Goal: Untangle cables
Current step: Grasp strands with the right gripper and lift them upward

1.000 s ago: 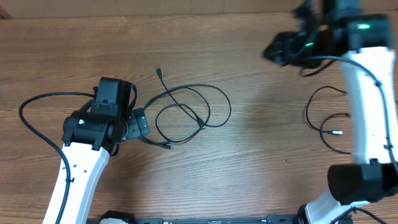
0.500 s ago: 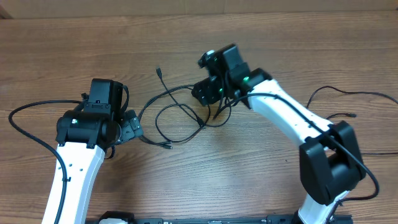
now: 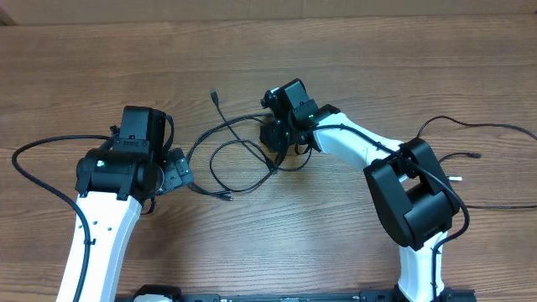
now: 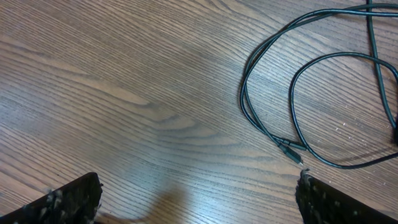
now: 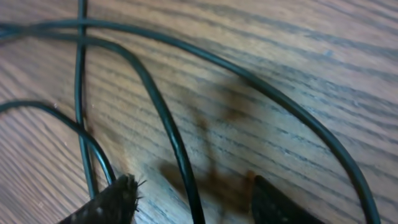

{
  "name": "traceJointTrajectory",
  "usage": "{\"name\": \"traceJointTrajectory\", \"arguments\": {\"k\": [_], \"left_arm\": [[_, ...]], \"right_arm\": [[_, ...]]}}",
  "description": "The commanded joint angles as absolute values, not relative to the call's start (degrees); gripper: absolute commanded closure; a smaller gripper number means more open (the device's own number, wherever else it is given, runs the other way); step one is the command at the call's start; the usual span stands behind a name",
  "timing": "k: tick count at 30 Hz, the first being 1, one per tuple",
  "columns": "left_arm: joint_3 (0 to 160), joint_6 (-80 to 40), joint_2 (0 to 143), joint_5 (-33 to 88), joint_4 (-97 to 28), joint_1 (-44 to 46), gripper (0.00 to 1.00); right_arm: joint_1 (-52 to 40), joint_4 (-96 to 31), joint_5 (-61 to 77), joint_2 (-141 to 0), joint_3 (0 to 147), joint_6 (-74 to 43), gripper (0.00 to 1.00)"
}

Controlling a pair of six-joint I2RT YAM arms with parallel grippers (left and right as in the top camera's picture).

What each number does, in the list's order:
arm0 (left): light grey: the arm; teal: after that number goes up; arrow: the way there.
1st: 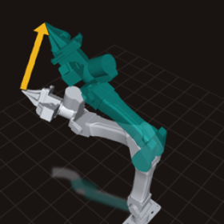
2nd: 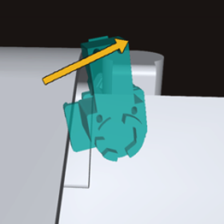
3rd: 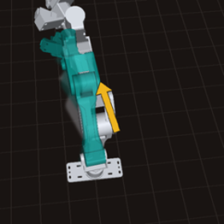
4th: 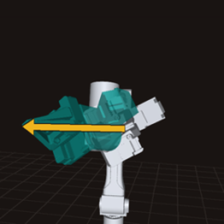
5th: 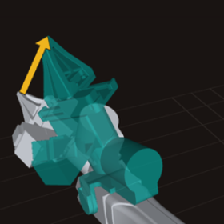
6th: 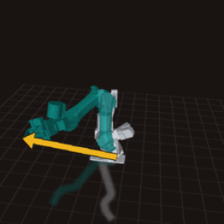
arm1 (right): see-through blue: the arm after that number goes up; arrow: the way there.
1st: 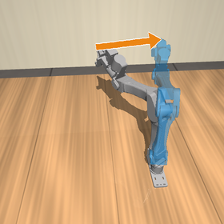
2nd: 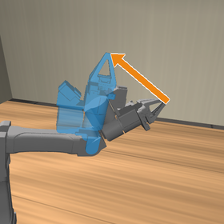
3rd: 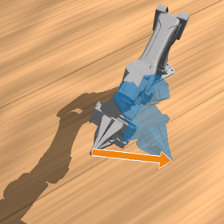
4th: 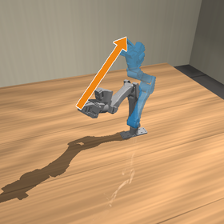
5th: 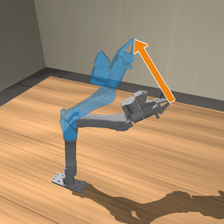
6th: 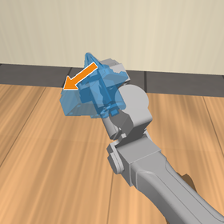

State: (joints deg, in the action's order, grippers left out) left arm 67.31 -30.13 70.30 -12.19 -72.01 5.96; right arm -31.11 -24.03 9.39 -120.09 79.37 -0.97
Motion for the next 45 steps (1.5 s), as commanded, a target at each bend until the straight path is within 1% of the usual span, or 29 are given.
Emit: {"name": "traceJointTrajectory", "arguments": {"k": [1, 2, 6, 9, 11, 17, 22, 25, 27, 29, 31, 36, 39, 40, 41, 42, 44, 45], "left_arm": [[67.64, -31.51, 70.39, -11.97, -72.05, 5.65, 0.00], [67.64, -31.51, 70.39, -11.97, -72.12, 5.65, 0.00], [67.64, -31.51, 70.39, -11.97, -72.01, 5.65, 0.00], [67.64, -31.51, 70.39, -11.97, -72.16, 5.65, 0.00], [67.64, -31.51, 70.39, -11.99, -72.14, 5.65, 0.00], [67.64, -31.51, 70.39, -12.01, -71.66, 5.65, 0.00], [67.64, -31.51, 70.39, -12.01, -71.00, 5.65, 0.01], [67.64, -31.48, 70.39, -12.01, -70.54, 5.65, 0.00], [67.64, -31.48, 70.39, -12.01, -70.26, 5.65, 0.00], [67.64, -31.48, 70.39, -12.01, -69.82, 5.65, 0.00], [67.64, -31.48, 70.39, -12.01, -69.58, 5.65, 0.00], [67.64, -31.51, 70.39, -11.70, -67.75, 5.65, 0.00], [67.64, -27.73, 70.39, -5.82, -63.53, 5.65, 0.00], [67.64, -24.53, 70.39, -2.46, -61.10, 5.65, 0.00], [67.64, -18.92, 70.39, 4.32, -56.60, 5.65, 0.00], [67.64, -15.57, 70.41, 8.19, -54.08, 5.65, 0.00], [67.64, -8.67, 70.76, 15.53, -49.28, 5.65, 0.00], [67.64, -6.90, 70.96, 17.32, -48.05, 5.65, 0.00]], "right_arm": [[-31.11, -24.91, 9.23, -120.05, 78.96, -3.51, 0.48], [-31.11, -26.28, 9.08, -120.05, 78.96, -4.14, 0.51], [-31.11, -27.33, 9.04, -120.05, 78.65, -6.26, 0.70], [-31.09, -28.91, 9.02, -120.01, 79.18, -9.54, 0.96], [-30.24, -31.94, 9.02, -119.26, 81.80, -10.94, 0.96], [-25.82, -44.66, 9.19, -111.96, 99.37, -10.61, 0.96], [-24.88, -52.53, 9.17, -107.00, 115.07, -9.52, 0.96], [-24.88, -55.61, 9.08, -105.47, 122.04, -8.95, 0.96], [-24.91, -57.08, 9.28, -105.06, 124.62, -8.91, 0.96], [-25.06, -58.96, 14.63, -104.88, 126.89, -4.47, 0.96], [-25.06, -58.96, 17.72, -104.75, 128.01, -3.53, 0.96], [-25.06, -57.58, 18.13, -104.71, 130.13, -2.48, 0.96], [-25.54, -59.02, 18.15, -104.66, 131.33, -2.48, 0.96], [-25.87, -59.46, 18.15, -104.44, 131.74, -2.46, 0.96], [-26.22, -59.75, 18.13, -103.90, 132.38, -2.48, 0.96], [-26.37, -59.75, 18.13, -103.42, 132.77, -2.48, 0.96], [-26.63, -59.44, 18.13, -102.06, 134.06, -2.48, 0.96], [-26.63, -59.27, 18.13, -101.69, 134.39, -2.48, 0.96]]}}
